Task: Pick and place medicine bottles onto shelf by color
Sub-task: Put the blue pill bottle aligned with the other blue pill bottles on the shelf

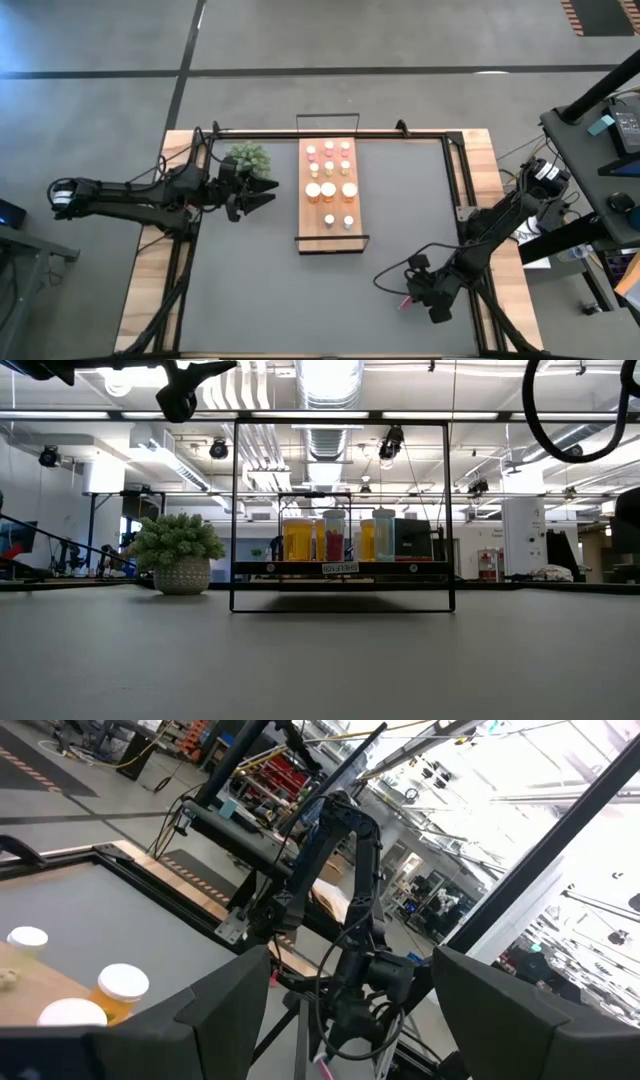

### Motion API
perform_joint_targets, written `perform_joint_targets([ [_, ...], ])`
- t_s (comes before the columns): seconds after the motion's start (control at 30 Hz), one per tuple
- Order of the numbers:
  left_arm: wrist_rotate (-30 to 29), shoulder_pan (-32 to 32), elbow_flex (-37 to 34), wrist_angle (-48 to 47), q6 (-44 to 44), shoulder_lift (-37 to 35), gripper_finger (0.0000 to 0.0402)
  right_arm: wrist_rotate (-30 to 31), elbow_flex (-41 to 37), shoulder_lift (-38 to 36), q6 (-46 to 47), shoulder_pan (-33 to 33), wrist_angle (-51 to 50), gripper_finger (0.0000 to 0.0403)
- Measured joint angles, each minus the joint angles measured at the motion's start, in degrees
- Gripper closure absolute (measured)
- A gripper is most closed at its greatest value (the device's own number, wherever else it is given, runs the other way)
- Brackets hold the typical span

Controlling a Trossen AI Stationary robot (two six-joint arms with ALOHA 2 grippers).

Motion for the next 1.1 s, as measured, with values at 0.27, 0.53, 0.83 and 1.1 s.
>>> perform_joint_targets([
  [0.27,0.0,0.0,0.0,0.0,0.0,0.1,0.0139,-1.1,3.1,-1.3,3.4,0.0,-2.6,0.0299],
  [0.53,0.0,0.0,0.0,0.0,0.0,0.2,0.0139,-0.2,12.3,-4.0,9.4,-0.1,-21.0,0.0299],
  [0.83,0.0,0.0,0.0,0.0,0.2,0.1,0.0139,0.4,12.2,-3.7,42.5,-0.5,-21.9,0.0281],
  [1.1,0.1,0.0,0.0,0.0,0.2,0.0,0.0139,-0.1,12.3,-2.5,53.0,-0.5,-18.0,0.0225],
])
